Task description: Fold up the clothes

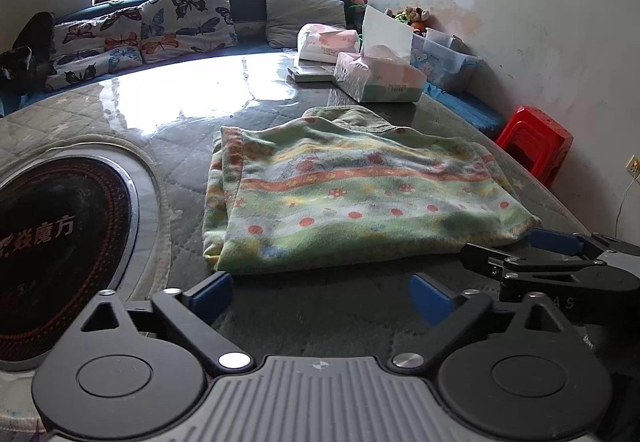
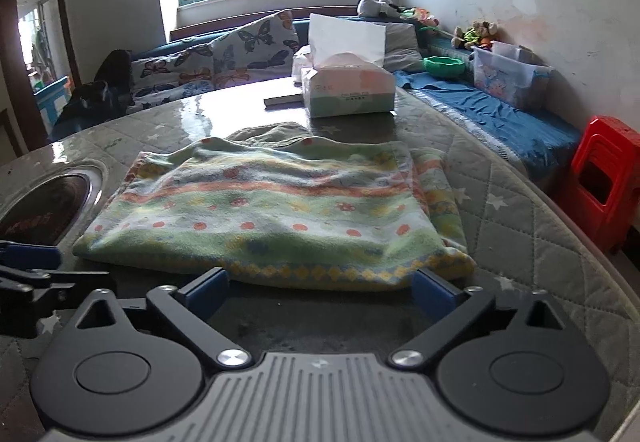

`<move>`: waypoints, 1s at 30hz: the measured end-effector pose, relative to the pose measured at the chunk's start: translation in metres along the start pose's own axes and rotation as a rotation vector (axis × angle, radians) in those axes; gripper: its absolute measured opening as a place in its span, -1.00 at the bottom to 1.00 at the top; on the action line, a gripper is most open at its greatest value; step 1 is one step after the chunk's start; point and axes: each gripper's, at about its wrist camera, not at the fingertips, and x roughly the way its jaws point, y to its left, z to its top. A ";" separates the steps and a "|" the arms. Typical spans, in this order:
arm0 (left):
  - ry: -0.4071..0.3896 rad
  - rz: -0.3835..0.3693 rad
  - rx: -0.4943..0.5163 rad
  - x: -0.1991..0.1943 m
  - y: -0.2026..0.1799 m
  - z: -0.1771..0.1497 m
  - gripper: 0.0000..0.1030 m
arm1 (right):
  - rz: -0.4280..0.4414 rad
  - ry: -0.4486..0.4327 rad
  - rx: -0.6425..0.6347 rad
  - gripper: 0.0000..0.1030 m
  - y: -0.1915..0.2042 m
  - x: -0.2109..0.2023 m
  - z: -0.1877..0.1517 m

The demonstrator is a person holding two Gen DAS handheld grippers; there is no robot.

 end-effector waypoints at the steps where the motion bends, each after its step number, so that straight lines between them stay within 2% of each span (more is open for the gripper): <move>1: -0.001 0.000 0.000 -0.001 0.000 -0.001 0.99 | -0.004 0.001 0.000 1.00 0.001 -0.001 0.000; 13: -0.021 -0.016 0.032 -0.016 -0.007 -0.013 1.00 | -0.077 0.033 -0.019 1.00 0.010 -0.010 -0.011; 24: -0.040 -0.003 0.025 -0.023 -0.007 -0.022 1.00 | -0.073 0.036 0.002 1.00 0.012 -0.018 -0.020; 30: -0.019 -0.023 0.020 -0.026 -0.008 -0.025 1.00 | -0.065 0.035 0.001 1.00 0.017 -0.020 -0.022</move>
